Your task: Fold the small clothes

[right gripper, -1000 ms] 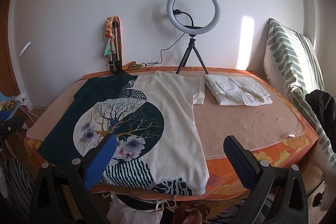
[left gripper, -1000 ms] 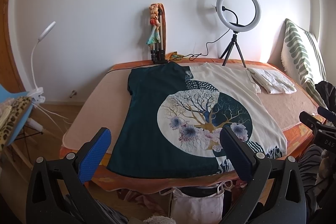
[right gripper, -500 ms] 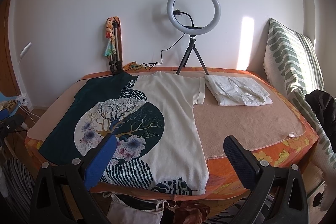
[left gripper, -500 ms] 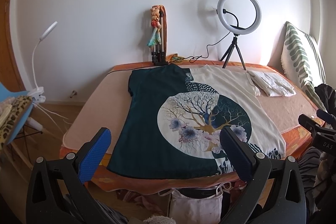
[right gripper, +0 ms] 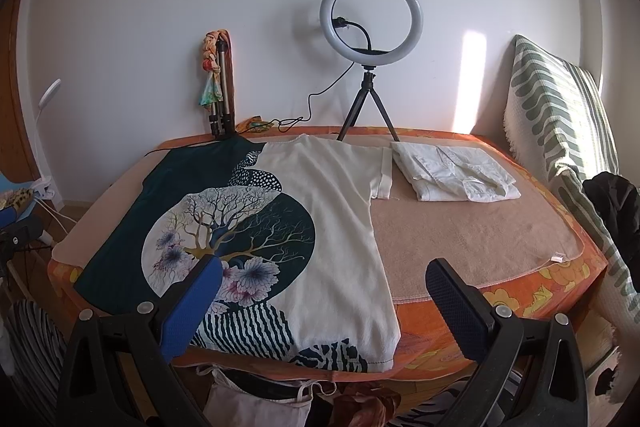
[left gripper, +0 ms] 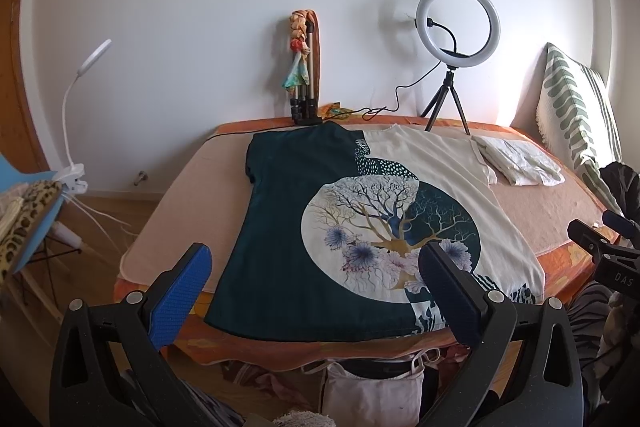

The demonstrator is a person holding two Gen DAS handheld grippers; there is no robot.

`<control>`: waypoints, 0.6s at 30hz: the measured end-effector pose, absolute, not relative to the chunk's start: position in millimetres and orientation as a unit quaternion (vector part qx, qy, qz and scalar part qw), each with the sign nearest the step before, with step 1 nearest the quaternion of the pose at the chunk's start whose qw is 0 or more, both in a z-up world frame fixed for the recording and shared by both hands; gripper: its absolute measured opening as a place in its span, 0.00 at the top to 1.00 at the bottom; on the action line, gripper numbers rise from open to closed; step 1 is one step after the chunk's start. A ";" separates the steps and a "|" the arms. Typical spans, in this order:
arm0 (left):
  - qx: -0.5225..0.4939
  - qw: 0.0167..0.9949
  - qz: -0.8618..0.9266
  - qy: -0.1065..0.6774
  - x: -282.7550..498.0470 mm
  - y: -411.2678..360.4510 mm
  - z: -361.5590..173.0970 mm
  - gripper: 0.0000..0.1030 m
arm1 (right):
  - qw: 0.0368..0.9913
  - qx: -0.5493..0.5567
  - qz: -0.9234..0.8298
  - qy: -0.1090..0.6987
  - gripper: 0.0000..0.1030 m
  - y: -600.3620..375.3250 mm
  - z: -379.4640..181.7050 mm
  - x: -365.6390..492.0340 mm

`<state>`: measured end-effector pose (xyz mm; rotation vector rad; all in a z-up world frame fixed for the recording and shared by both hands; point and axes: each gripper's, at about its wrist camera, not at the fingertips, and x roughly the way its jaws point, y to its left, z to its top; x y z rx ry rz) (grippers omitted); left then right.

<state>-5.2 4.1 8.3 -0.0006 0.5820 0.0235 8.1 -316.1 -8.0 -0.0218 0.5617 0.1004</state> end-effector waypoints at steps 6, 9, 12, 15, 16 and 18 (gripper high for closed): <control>-0.002 0.958 0.014 0.288 -4.9 4.2 6.4 0.00 | 0.959 -0.010 0.050 0.280 0.00 -314.9 -8.3 9.4; -0.003 0.958 0.013 0.288 -5.1 3.9 6.1 0.00 | 0.959 -0.009 0.051 0.280 0.00 -315.2 -8.7 10.7; -0.002 0.958 0.013 0.288 -5.5 3.6 5.3 0.00 | 0.959 -0.008 0.051 0.280 0.00 -315.1 -8.8 10.9; -0.003 0.957 0.012 0.290 -4.7 3.6 4.6 0.00 | 0.958 -0.009 0.051 0.282 0.00 -314.5 -9.4 11.0; -0.003 0.957 0.012 0.291 -4.2 3.7 4.5 0.00 | 0.958 -0.009 0.051 0.283 0.00 -314.3 -10.0 11.8; -0.003 0.957 0.012 0.291 -3.9 3.9 4.2 0.00 | 0.957 -0.008 0.051 0.285 0.00 -314.5 -10.8 13.6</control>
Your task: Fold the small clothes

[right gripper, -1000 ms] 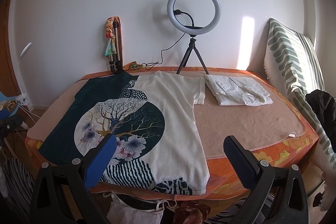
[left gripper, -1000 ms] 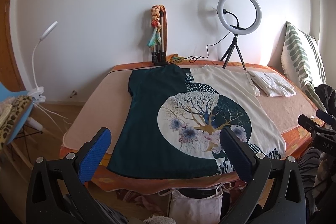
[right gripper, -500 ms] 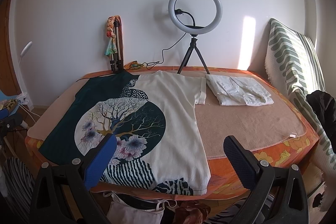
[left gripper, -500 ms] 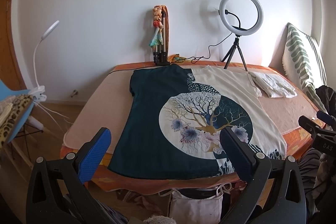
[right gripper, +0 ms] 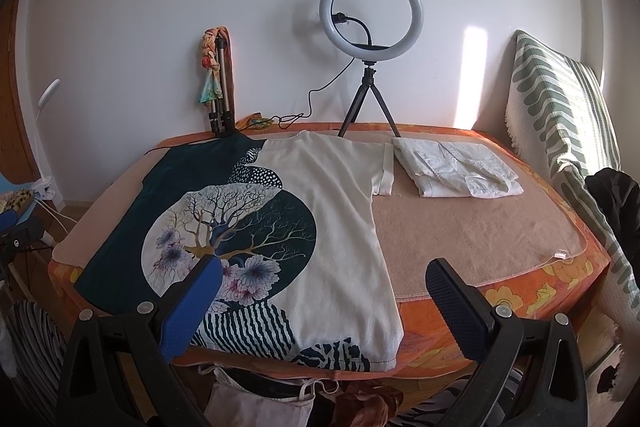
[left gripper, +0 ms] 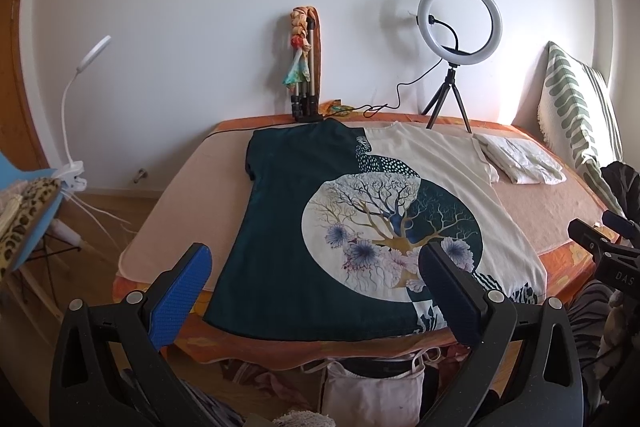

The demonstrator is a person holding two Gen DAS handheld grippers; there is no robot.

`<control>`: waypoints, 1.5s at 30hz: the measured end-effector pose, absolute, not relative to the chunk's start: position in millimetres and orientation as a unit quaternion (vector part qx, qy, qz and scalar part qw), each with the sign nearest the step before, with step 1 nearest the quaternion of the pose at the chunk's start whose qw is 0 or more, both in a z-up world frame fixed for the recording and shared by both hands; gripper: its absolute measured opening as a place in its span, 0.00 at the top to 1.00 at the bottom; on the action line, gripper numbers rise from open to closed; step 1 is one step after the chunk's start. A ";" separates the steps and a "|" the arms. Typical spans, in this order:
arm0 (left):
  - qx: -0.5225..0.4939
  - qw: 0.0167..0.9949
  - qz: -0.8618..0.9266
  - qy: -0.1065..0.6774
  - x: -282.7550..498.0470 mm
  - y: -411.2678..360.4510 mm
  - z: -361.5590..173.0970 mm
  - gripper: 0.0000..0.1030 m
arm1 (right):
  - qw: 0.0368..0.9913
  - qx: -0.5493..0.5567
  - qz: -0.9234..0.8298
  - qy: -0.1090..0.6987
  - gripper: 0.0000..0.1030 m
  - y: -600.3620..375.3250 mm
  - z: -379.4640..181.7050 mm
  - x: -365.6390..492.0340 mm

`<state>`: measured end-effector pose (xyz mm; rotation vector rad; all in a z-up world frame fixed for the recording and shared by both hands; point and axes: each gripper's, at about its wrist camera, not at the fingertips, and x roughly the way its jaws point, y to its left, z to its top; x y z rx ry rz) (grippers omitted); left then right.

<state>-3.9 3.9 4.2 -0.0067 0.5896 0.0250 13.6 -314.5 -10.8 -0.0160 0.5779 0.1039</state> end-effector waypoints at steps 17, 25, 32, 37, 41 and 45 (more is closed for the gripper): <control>-0.027 0.946 0.010 0.324 15.5 30.6 -17.1 0.00 | 0.955 -0.013 0.064 0.288 0.01 -305.9 -6.6 37.2; -0.090 0.930 -0.006 0.355 28.3 75.7 -47.3 0.02 | 0.947 -0.002 0.125 0.296 0.03 -276.5 8.2 84.3; -0.139 0.903 -0.013 0.407 46.2 105.7 -80.9 0.23 | 0.932 -0.019 0.193 0.305 0.03 -221.8 29.3 148.4; -0.151 0.892 -0.005 0.426 54.9 125.6 -98.4 0.39 | 0.914 -0.029 0.246 0.322 0.04 -172.6 40.5 202.7; -0.152 0.885 0.003 0.440 63.5 140.0 -112.4 0.46 | 0.893 -0.027 0.276 0.353 0.04 -129.9 38.9 247.9; -0.175 0.876 -0.001 0.449 67.5 152.6 -126.1 0.52 | 0.874 -0.033 0.306 0.375 0.06 -80.5 34.4 286.7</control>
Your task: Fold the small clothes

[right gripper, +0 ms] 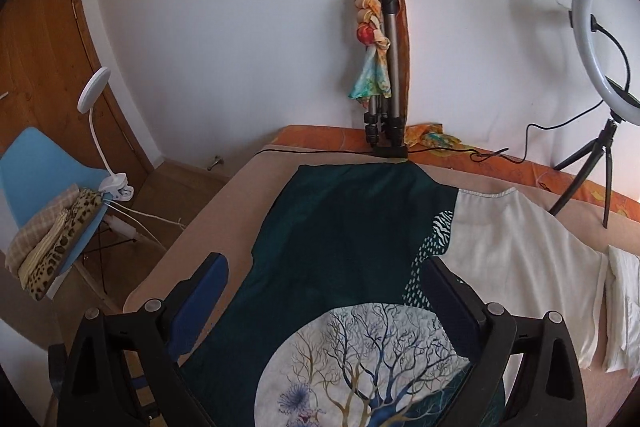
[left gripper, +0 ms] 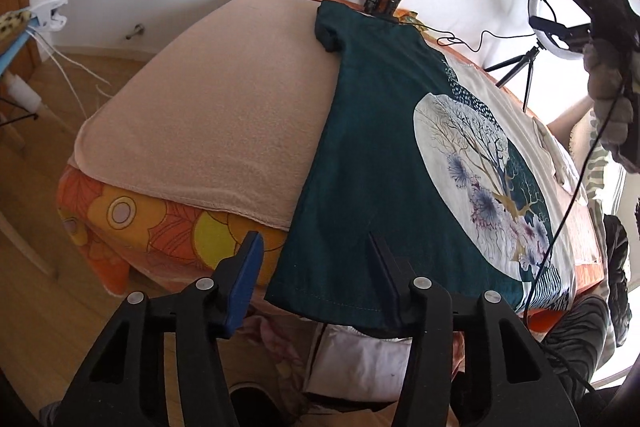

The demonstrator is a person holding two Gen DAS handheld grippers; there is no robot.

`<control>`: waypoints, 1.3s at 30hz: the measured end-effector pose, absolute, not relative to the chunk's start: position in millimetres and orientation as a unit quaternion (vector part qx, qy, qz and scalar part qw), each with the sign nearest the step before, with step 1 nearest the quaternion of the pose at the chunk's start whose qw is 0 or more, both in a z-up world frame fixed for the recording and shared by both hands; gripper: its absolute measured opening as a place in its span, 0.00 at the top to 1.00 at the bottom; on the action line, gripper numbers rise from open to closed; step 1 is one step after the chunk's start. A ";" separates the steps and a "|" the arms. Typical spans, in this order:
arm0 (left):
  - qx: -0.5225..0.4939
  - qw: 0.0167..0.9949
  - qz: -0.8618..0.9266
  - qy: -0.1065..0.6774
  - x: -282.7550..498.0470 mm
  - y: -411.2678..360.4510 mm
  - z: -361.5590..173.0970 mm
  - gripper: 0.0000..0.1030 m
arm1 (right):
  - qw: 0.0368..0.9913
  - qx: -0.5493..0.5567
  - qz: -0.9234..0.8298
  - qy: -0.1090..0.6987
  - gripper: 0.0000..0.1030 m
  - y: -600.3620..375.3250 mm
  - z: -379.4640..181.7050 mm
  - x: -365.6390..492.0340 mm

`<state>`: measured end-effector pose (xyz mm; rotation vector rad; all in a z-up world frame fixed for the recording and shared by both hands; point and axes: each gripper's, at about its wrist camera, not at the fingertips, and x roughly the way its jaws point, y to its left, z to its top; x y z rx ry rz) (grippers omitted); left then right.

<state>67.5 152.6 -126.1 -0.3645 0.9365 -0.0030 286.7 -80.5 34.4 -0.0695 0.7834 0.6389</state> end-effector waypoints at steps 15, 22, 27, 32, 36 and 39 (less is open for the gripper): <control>-0.188 0.874 -0.050 0.445 78.0 156.3 -137.9 0.64 | 0.826 -0.079 0.316 0.460 0.26 80.7 -48.5 416.5; -0.210 0.870 -0.075 0.439 79.5 157.2 -142.2 0.82 | 0.796 -0.096 0.311 0.510 0.31 130.0 -96.6 439.9; -0.222 0.865 -0.096 0.440 82.2 153.7 -145.9 0.91 | 0.790 -0.138 0.299 0.517 0.39 152.2 -114.7 445.5; -0.230 0.864 -0.108 0.434 84.5 152.6 -145.5 0.96 | 0.777 -0.168 0.289 0.533 0.60 157.8 -128.8 450.7; -0.229 0.866 -0.117 0.429 85.7 147.8 -143.5 0.97 | 0.778 -0.187 0.286 0.527 0.86 155.6 -128.4 451.5; -0.227 0.868 -0.126 0.423 86.6 143.7 -139.6 0.98 | 0.781 -0.171 0.290 0.526 0.98 144.1 -123.3 454.6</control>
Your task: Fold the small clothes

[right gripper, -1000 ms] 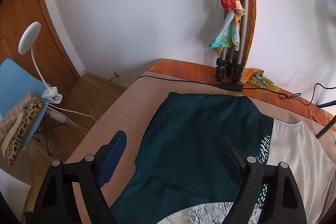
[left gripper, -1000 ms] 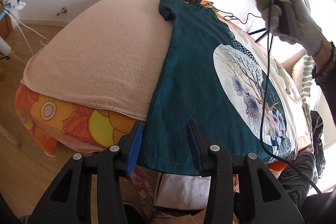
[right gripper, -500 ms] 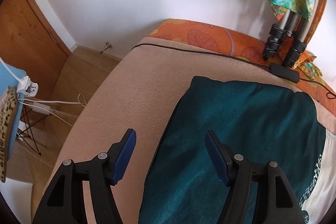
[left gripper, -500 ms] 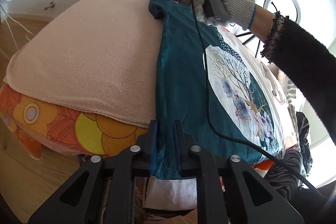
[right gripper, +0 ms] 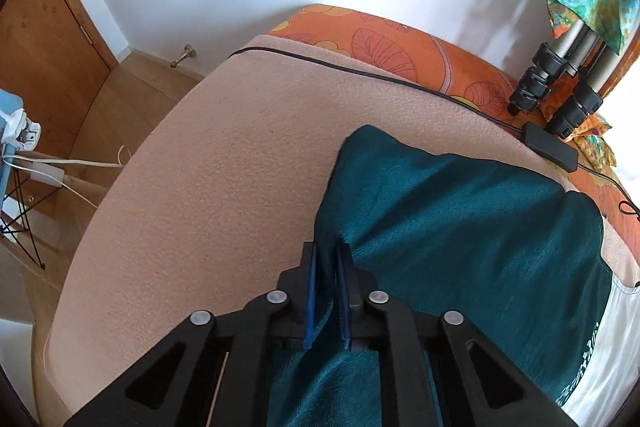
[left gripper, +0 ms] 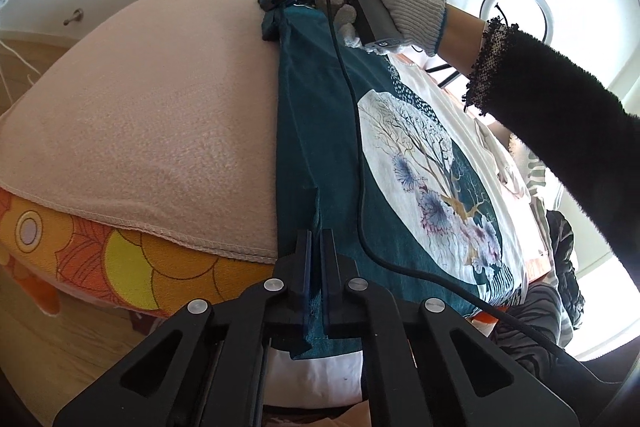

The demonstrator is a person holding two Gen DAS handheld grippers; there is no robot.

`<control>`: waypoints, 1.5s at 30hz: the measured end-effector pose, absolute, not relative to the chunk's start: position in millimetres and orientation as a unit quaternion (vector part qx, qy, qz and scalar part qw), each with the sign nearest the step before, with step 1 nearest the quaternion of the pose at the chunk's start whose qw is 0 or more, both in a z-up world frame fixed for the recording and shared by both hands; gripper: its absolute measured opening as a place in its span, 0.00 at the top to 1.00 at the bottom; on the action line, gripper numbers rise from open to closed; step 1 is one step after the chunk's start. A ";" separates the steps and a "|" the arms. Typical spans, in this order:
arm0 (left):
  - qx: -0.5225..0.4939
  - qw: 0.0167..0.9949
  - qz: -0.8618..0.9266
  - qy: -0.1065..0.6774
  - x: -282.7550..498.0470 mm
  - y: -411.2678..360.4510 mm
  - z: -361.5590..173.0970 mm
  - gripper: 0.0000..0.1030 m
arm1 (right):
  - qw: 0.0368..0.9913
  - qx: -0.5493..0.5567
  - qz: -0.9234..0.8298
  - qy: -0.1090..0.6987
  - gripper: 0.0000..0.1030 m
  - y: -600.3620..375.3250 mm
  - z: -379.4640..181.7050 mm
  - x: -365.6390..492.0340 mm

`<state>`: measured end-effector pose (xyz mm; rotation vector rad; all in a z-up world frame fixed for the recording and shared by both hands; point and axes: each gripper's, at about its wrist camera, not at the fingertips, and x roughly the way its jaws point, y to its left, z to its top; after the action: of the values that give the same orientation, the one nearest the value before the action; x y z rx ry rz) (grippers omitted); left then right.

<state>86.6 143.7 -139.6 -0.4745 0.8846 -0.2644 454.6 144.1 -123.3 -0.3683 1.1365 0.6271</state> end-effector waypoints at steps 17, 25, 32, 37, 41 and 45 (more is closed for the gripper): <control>-0.186 0.868 -0.213 0.407 93.6 68.0 -108.7 0.99 | 0.823 -0.099 0.297 0.474 0.99 26.4 -64.8 458.8; -0.155 0.854 -0.249 0.430 98.2 19.8 -115.8 0.99 | 0.828 -0.070 0.267 0.488 0.99 -31.7 -78.8 474.4; -0.124 0.846 -0.261 0.448 97.0 0.5 -123.6 0.99 | 0.826 -0.057 0.234 0.510 0.99 -59.2 -106.3 483.8; -0.099 0.834 -0.277 0.466 92.7 -9.3 -124.2 0.94 | 0.830 -0.077 0.180 0.522 0.62 -75.1 -114.6 488.2; -0.094 0.842 -0.280 0.452 80.3 -7.5 -111.1 0.61 | 0.843 -0.078 0.163 0.507 0.55 -95.1 -103.2 483.3; -0.086 0.855 -0.262 0.439 65.4 4.6 -97.2 0.61 | 0.852 -0.070 0.170 0.490 0.51 -113.2 -83.7 467.5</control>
<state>65.4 4.6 -97.2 -0.1817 0.9239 -0.5507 467.5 -113.2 -83.7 -0.1473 1.0316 0.3575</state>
